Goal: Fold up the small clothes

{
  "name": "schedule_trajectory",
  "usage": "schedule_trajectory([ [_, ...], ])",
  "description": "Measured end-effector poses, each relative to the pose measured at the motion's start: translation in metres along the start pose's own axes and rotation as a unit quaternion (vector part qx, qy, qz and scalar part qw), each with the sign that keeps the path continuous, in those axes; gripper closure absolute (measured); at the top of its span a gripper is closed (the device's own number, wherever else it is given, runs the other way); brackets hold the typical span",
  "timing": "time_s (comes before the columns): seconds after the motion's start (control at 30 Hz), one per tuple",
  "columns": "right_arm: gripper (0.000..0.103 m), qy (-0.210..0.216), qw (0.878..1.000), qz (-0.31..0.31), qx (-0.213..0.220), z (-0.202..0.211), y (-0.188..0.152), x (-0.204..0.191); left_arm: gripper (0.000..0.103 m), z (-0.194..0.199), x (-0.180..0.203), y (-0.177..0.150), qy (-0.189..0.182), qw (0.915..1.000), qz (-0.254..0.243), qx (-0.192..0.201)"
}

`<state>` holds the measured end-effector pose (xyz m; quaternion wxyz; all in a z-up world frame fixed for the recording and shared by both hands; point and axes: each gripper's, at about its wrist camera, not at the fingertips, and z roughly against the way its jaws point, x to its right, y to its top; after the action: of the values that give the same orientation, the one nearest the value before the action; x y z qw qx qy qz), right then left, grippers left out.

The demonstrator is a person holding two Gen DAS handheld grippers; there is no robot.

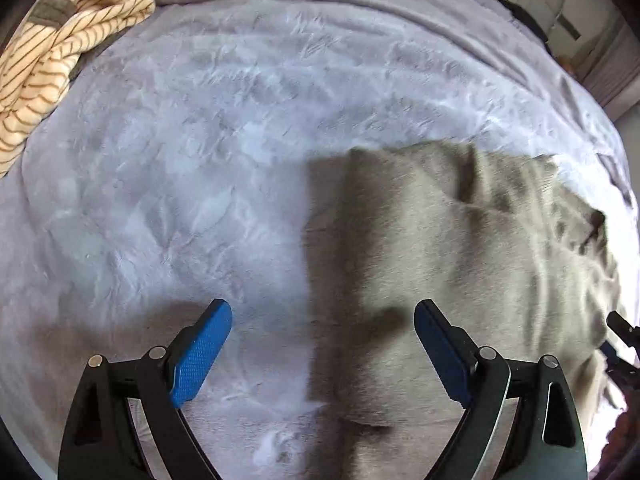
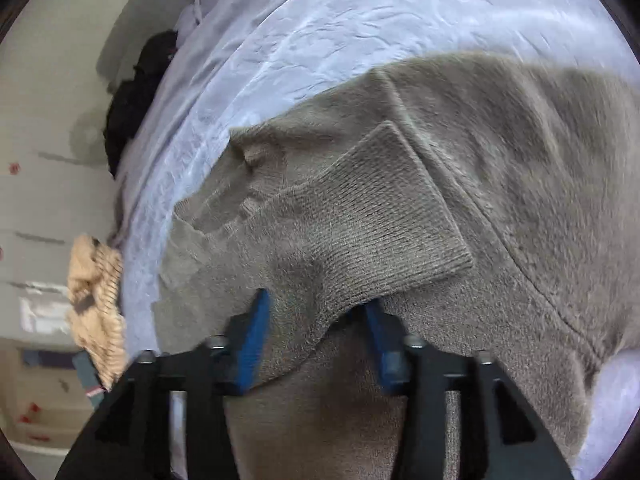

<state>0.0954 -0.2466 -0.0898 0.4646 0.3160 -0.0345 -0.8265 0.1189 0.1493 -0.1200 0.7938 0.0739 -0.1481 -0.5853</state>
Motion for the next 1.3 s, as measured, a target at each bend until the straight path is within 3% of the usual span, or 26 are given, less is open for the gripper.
schedule_trajectory([
  [0.1, 0.045, 0.036, 0.997, -0.061, 0.007, 0.0, 0.004, 0.017, 0.01, 0.005, 0.015, 0.002, 0.002, 0.9998, -0.019, 0.006],
  [0.17, 0.093, 0.053, 0.994, -0.096, 0.01, 0.002, 0.008, 0.022, 0.01, 0.009, 0.029, 0.002, -0.001, 0.9994, -0.033, 0.013],
  [0.2, 0.095, 0.046, 0.994, -0.096, 0.011, 0.005, 0.011, 0.02, 0.01, 0.01, 0.035, 0.001, -0.001, 0.999, -0.041, 0.016],
  [0.3, 0.095, 0.04, 0.998, -0.042, 0.018, 0.021, 0.013, 0.006, 0.01, 0.006, 0.049, -0.005, 0.013, 0.9973, -0.07, 0.016],
  [0.4, 0.095, -0.011, 1.0, 0.006, 0.012, 0.026, 0.009, 0.005, 0.01, -0.012, 0.056, -0.014, 0.036, 0.9948, -0.096, 0.0],
  [0.47, 0.095, -0.043, 0.999, -0.002, 0.0, 0.022, 0.005, 0.022, 0.01, -0.018, 0.058, -0.019, 0.039, 0.9944, -0.098, -0.005],
  [0.53, 0.094, -0.048, 0.999, -0.018, -0.005, 0.023, 0.003, 0.04, 0.01, -0.017, 0.059, -0.019, 0.044, 0.9945, -0.094, -0.007],
  [0.7, 0.075, -0.074, 0.997, -0.006, -0.003, 0.041, 0.0, 0.038, 0.01, -0.01, 0.064, -0.02, 0.046, 0.9936, -0.099, -0.027],
  [0.83, 0.057, -0.066, 0.998, -0.014, -0.012, 0.06, -0.008, 0.042, 0.01, 0.012, 0.076, -0.03, 0.03, 0.9921, -0.118, -0.031],
  [1.3, 0.056, -0.07, 0.994, -0.086, -0.014, 0.11, -0.065, 0.082, 0.01, 0.051, 0.161, -0.091, -0.003, 0.9754, -0.206, -0.077],
])
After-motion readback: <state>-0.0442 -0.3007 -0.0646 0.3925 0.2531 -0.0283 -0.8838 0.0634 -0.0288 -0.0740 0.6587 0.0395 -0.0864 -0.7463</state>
